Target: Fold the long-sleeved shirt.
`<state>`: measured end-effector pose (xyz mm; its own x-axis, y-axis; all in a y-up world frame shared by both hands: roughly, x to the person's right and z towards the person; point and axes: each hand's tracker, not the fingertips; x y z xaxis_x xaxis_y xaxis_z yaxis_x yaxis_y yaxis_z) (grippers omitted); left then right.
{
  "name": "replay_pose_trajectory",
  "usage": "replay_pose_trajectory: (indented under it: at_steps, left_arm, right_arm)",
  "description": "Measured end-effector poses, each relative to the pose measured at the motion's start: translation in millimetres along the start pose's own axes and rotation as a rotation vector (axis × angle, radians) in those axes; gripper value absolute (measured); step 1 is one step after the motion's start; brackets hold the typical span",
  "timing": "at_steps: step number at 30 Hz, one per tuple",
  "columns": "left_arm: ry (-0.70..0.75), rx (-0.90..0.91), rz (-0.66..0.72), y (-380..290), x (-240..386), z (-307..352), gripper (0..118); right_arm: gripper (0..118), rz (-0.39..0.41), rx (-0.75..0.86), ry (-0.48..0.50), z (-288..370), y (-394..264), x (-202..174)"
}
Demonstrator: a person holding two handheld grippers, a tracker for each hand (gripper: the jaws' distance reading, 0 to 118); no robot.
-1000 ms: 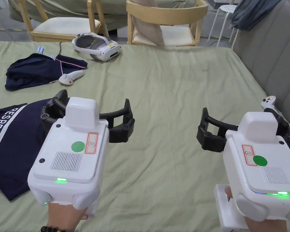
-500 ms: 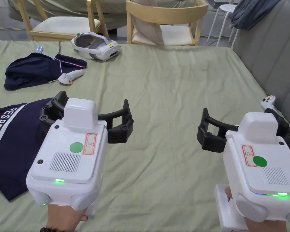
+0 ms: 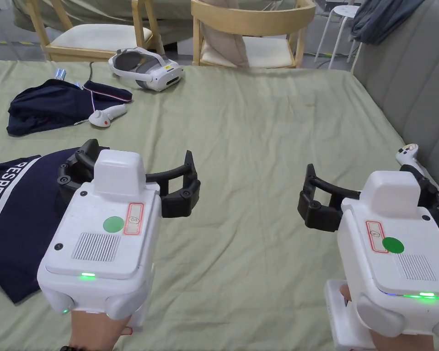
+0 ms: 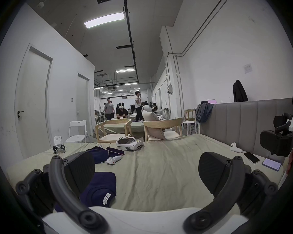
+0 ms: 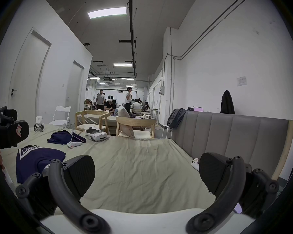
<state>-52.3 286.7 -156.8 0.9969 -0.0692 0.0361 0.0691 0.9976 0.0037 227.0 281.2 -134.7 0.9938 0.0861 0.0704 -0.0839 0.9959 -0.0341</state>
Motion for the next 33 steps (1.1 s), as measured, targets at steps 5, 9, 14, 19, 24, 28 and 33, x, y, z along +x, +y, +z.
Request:
replay_pose_trajectory:
  at_steps: [5,9,14,19,24,28,33]
  left_arm:
    - [0.001,-0.001,0.002,-0.7,-0.7,0.7,111]
    - [0.001,-0.003,0.002,-1.5,-0.4,1.2,111]
    - [0.000,-0.003,0.004,-1.0,0.3,1.9,111]
    - [0.000,-0.002,0.004,-0.4,0.7,2.2,111]
    - [0.002,-0.004,0.007,-1.3,0.0,2.6,111]
    - [0.002,-0.005,0.002,-1.2,-0.3,3.8,111]
    - [0.002,-0.004,0.008,-0.9,-1.0,3.6,111]
  right_arm:
    - [118,0.000,-0.001,-0.004,-0.3,-0.4,0.6]
    - [118,-0.002,-0.003,-0.007,0.0,-0.9,1.4]
    - [118,-0.002,-0.004,-0.008,0.5,-1.3,2.2]
    - [118,-0.002,-0.005,-0.008,1.3,-0.9,2.6]
    - [118,-0.011,-0.014,-0.002,1.5,-1.8,2.9]
    - [118,0.000,-0.013,-0.010,1.5,-2.6,1.9]
    - [118,-0.011,-0.019,-0.008,1.2,-2.3,3.2]
